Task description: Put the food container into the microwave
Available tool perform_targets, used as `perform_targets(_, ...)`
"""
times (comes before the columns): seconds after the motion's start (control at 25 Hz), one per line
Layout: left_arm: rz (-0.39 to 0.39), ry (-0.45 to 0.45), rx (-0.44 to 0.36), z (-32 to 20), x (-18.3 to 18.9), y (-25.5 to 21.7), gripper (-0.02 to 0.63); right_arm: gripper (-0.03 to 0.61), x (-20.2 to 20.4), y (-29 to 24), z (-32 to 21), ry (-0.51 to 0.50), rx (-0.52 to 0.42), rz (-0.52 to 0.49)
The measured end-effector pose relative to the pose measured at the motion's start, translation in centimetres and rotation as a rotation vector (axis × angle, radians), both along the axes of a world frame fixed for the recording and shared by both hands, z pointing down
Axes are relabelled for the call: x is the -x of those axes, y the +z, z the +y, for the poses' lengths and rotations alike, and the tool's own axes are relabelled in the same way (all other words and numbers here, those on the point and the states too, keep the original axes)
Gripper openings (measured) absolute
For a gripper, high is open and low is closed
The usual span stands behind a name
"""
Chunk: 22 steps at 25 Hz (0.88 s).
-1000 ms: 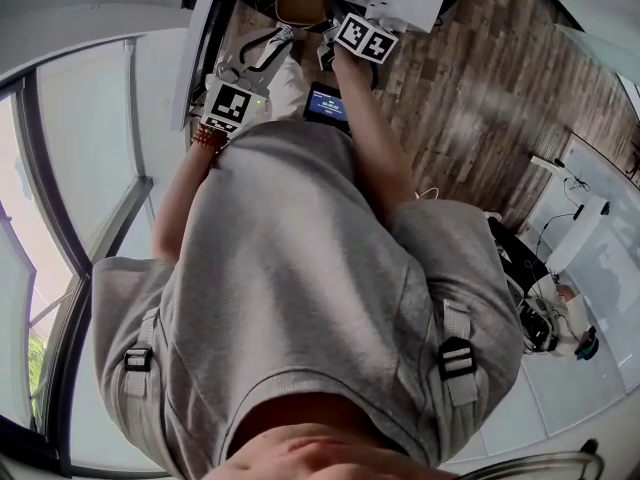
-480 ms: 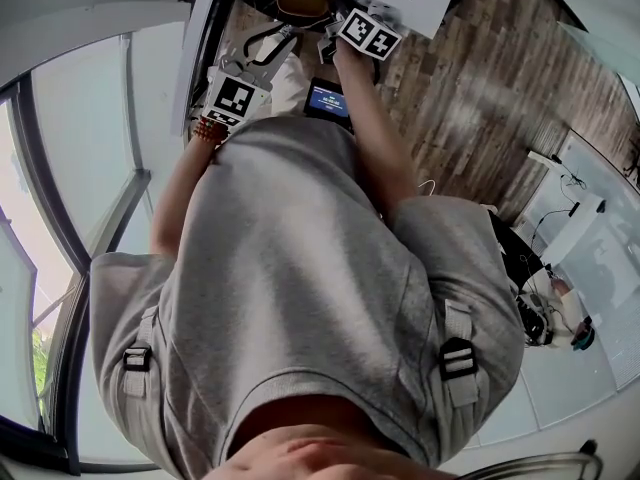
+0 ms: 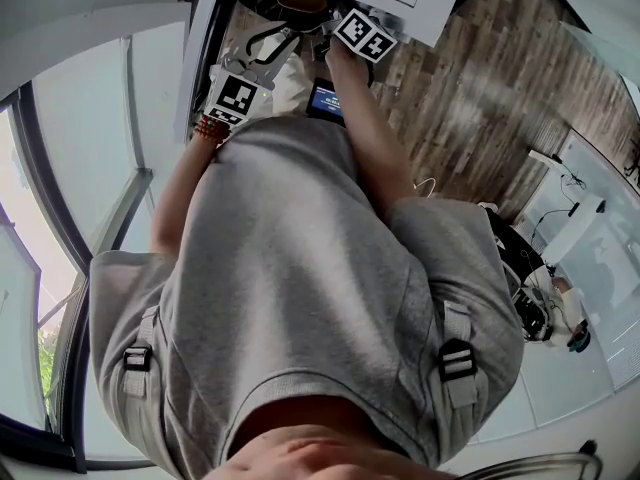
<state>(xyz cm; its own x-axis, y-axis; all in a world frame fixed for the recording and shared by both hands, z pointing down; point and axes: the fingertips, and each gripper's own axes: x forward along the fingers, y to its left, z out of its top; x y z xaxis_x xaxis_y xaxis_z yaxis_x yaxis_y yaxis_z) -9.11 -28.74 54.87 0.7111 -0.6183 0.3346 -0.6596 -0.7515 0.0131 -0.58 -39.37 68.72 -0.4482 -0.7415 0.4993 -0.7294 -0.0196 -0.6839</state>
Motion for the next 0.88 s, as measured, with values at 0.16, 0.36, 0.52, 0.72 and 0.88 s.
perform_targets(0.16,0.001,0.002,0.007,-0.4,0.0,0.1,0.095,0.025,-0.1,-0.1,-0.9,0.041,-0.009,-0.011)
perform_targets(0.36,-0.003,0.01,0.021,-0.7,0.2,0.2,0.095,0.025,-0.3,-0.4,-1.8,0.089,-0.04,0.004)
perform_targets(0.52,-0.003,0.012,0.039,-1.1,0.1,1.0,0.095,0.025,-0.9,0.3,-2.4,0.144,-0.043,0.019)
perform_targets(0.72,-0.005,0.014,0.055,-1.8,0.0,1.8,0.095,0.025,-1.1,0.8,-2.6,0.174,-0.047,0.007)
perform_targets(0.88,-0.007,0.022,0.063,-2.4,-0.3,2.0,0.095,0.025,-1.2,0.7,-2.9,0.206,-0.066,-0.022)
